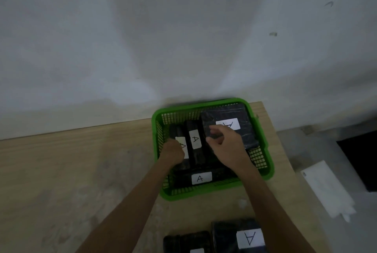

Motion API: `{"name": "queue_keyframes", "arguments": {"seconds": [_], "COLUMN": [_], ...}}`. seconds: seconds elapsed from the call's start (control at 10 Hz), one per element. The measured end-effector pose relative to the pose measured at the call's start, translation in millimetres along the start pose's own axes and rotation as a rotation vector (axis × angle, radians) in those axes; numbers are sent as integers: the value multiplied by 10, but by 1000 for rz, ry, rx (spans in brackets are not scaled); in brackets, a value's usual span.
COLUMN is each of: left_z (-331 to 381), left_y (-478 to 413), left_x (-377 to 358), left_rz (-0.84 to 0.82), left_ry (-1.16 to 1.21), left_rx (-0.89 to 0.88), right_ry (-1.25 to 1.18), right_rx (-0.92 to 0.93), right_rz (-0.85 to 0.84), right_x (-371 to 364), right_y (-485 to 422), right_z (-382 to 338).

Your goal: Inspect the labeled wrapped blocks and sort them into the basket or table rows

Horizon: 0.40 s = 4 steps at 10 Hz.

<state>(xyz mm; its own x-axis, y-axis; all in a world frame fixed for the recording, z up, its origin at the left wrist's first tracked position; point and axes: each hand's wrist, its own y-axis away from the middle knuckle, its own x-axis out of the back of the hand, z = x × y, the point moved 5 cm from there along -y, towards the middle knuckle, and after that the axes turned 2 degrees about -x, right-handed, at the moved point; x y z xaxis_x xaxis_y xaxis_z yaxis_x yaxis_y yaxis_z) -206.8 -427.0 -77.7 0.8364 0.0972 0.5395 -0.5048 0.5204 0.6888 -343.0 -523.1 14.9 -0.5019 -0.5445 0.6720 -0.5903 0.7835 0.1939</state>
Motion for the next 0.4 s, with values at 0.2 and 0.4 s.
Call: {"name": "queue_keyframes", "arguments": {"seconds": [0.2, 0.4], "left_z": [-26, -19], "left_y": [-16, 277], "left_x": [-20, 70], "left_rz": [92, 33], "left_ry": [-100, -143], "left_rx": [-61, -197], "right_ry": [25, 78], "right_rx": [17, 6], "right_rz": [-8, -37], "right_x": [-4, 46], "right_y": [63, 199], "right_z": [84, -43]}}
